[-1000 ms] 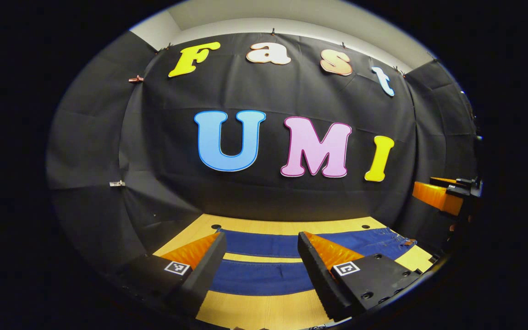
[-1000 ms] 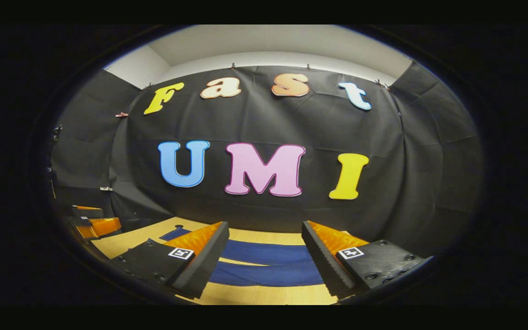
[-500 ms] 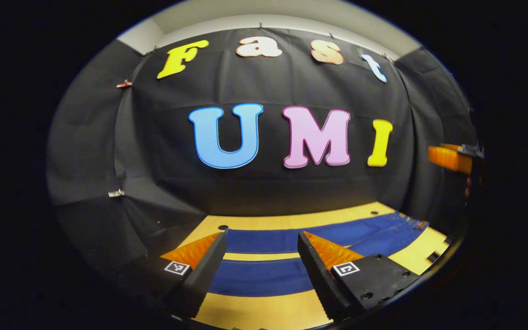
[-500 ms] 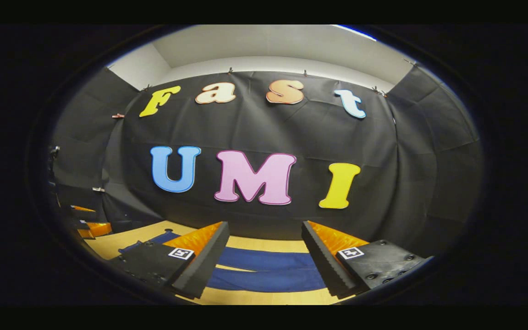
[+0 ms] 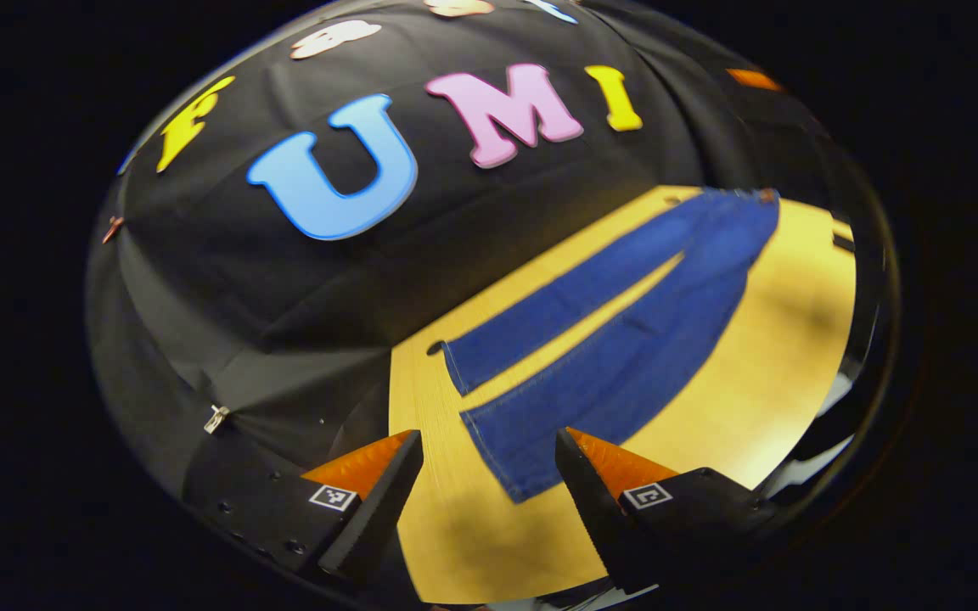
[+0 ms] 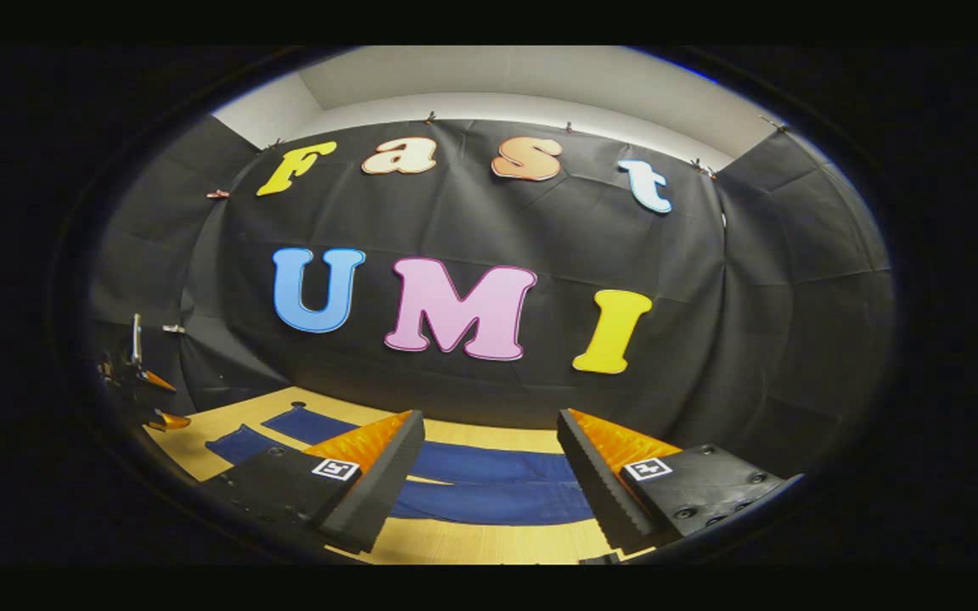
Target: Grasp the waist and the cuffs of the jeans and fold them to make the two legs overlap; first hold the waist and fold one-third of the jeans toward the cuffs, then hold the cuffs and fold the remaining one-third in the same direction to finish folding.
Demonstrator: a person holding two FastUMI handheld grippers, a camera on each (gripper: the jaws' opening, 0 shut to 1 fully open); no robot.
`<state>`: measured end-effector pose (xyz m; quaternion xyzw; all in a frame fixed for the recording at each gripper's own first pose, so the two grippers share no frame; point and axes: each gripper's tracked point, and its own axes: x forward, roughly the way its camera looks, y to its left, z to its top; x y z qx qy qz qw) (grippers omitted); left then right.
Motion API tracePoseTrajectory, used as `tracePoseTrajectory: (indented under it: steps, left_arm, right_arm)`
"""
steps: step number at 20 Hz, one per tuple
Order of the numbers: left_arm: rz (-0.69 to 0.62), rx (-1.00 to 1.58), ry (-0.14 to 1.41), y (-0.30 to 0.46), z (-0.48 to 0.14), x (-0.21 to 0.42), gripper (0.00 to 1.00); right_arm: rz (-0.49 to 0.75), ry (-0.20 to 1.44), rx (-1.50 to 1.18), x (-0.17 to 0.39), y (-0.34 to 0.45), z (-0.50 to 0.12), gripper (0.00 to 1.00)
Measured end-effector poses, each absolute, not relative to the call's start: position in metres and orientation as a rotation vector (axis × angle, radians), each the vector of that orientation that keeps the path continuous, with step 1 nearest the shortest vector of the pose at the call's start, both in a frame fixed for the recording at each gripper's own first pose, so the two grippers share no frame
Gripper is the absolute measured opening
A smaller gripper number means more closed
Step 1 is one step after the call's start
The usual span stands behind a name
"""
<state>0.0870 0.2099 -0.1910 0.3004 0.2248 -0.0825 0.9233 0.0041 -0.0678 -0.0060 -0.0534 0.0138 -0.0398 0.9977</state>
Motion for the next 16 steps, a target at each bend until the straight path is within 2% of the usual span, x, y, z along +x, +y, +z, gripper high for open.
tracePoseTrajectory:
  steps: [9, 16]
  left_arm:
    - [-0.423, 1.037, 0.689, 0.234, -0.315, 0.106, 0.98]
    - [-0.465, 1.108, 0.714, 0.233, -0.327, 0.146, 0.95]
  right_arm:
    - [-0.152, 0.122, -0.14, -0.013, -0.084, -0.045, 0.97]
    - [-0.253, 0.168, -0.183, -0.027, -0.127, -0.06, 0.97]
